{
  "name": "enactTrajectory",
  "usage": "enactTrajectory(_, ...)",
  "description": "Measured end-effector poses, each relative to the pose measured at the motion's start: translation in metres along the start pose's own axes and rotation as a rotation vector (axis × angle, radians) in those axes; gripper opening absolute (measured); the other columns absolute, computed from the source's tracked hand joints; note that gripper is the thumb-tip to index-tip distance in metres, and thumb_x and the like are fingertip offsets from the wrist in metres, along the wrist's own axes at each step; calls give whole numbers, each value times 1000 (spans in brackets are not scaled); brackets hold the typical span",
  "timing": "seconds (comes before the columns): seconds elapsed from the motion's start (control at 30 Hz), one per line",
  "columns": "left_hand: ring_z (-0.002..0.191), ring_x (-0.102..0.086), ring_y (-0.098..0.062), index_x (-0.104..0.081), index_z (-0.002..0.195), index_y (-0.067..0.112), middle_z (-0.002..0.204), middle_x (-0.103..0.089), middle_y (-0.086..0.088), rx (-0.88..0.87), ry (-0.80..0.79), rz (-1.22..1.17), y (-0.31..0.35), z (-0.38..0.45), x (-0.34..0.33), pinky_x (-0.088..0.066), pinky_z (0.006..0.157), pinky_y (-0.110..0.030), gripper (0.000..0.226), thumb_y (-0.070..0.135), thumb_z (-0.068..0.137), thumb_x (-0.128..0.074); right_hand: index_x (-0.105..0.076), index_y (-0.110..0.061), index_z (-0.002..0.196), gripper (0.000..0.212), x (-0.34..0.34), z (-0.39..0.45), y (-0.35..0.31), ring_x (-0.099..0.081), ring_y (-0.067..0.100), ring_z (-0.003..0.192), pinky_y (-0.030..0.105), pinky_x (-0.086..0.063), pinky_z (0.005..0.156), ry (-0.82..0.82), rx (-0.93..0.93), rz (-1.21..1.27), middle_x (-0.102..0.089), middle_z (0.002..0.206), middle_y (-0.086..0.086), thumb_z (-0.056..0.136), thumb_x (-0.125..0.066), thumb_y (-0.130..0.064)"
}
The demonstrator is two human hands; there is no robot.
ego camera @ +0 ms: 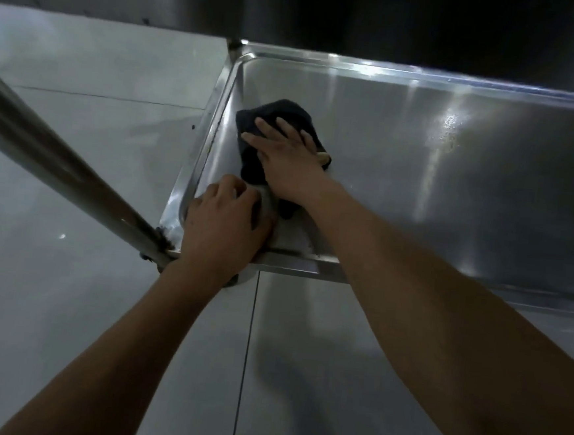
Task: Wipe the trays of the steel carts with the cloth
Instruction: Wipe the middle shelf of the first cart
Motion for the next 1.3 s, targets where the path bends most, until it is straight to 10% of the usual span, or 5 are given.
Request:
enactTrajectory(0.3, 120, -48, -32, -67, 113, 17, 129, -53, -9, 42, -29, -66, 11, -3, 1, -40, 99, -49, 37, 47, 93, -58, -27, -43, 153, 49, 16, -78, 74, -2, 19, 154, 49, -7, 121, 114, -74, -38, -10, 166, -13, 105, -29, -33)
enactTrajectory(0.87, 122, -47, -27, -61, 120, 21, 130, -55, -3, -212, -287, 14, 273, -24, -24, -40, 95, -45, 35, 42, 97, -47, -30, -39, 153, 48, 47, -285, 232, -6, 22, 153, 50, -8, 121, 169, -233, -16, -13, 166, -10, 106, -33, -30)
enactTrajectory(1.3, 110, -54, -25, -68, 110, 18, 119, -62, -1, -259, -133, -109, 348, -45, -46, -42, 87, -40, 28, 33, 98, -47, -29, -40, 153, 49, 58, -340, 286, -3, 20, 154, 48, -4, 121, 165, -329, -15, -11, 167, -10, 106, -33, -28)
Point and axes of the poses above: each hand's wrist, its own z-axis towards the middle knuckle, its own x-axis out of the back of the hand, y = z × x, the point moved 7 cm from there along z, towards the middle knuckle
